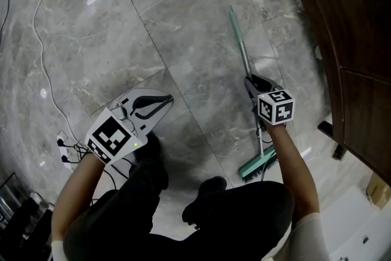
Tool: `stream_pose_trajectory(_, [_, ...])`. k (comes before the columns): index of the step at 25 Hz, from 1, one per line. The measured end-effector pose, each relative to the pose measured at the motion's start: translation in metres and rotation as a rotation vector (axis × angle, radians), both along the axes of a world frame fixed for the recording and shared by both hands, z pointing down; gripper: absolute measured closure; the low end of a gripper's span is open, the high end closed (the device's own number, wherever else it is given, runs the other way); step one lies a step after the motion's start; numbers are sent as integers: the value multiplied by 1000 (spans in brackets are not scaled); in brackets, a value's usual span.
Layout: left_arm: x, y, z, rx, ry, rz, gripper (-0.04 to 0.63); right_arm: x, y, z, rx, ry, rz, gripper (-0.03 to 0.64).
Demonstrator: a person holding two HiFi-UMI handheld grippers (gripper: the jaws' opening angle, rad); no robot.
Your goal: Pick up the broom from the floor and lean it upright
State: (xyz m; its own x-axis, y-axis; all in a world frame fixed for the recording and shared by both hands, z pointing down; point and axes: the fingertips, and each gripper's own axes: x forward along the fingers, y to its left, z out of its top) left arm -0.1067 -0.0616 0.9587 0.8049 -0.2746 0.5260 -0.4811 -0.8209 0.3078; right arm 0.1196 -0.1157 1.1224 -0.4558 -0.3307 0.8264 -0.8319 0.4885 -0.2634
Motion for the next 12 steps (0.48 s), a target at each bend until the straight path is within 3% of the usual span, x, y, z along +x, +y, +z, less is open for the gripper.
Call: stream_pose_trajectory(12, [54, -72, -87, 105, 89, 83, 583, 84, -31, -159, 124, -121, 160, 537])
